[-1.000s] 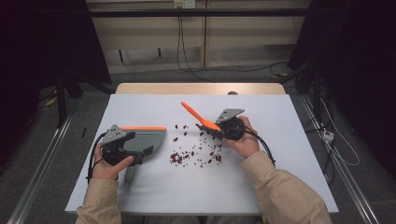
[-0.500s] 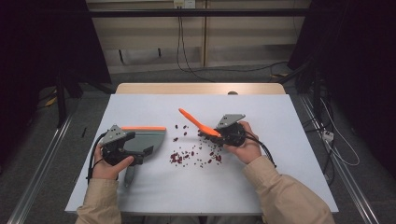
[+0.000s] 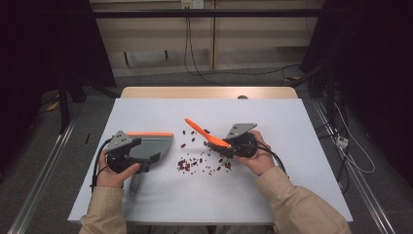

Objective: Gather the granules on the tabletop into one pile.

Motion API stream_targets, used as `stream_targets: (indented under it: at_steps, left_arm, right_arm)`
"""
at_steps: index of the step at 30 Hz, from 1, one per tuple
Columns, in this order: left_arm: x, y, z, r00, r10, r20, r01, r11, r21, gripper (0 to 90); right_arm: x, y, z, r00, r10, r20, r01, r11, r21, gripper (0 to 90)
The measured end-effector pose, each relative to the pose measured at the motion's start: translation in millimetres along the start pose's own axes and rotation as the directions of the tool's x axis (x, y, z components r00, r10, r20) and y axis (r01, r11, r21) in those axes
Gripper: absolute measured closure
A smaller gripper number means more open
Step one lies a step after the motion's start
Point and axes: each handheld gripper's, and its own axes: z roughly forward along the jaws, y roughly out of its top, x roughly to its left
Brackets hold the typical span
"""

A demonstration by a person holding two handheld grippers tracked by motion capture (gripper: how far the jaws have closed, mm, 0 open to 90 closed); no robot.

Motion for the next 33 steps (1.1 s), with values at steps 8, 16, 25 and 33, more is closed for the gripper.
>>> stream_targets:
  at_steps: [8,16,25,33]
  left_arm:
    - [0.2,-0.1,0.8,1.0,0.006,0.0,-0.006,0.9999,0.01,5.6]
    - [-1.2,-0.9,4.7,0.9999,0.012,0.008,-0.012,0.9997,0.023,5.6]
    - [-0.3,-0.6,3.0,1.0,0.005,0.007,-0.005,0.9999,0.016,5.6]
    - [0.6,-0.9,4.1,0.9999,-0.006,0.011,0.005,0.9999,0.013,5.6]
  right_arm:
    - [-5.8,-2.3,-0.6,0.9982,0.057,-0.017,-0.058,0.998,-0.025,70.5]
    - [-11.9,-3.5,4.7,0.9934,0.111,-0.032,-0.111,0.994,0.0,68.5]
    - [-29.4,-5.3,0.7,0.9878,0.156,-0.008,-0.156,0.987,-0.027,70.9]
    - [-60.7,11.7,10.2,0.987,0.155,0.042,-0.15,0.983,-0.104,71.0]
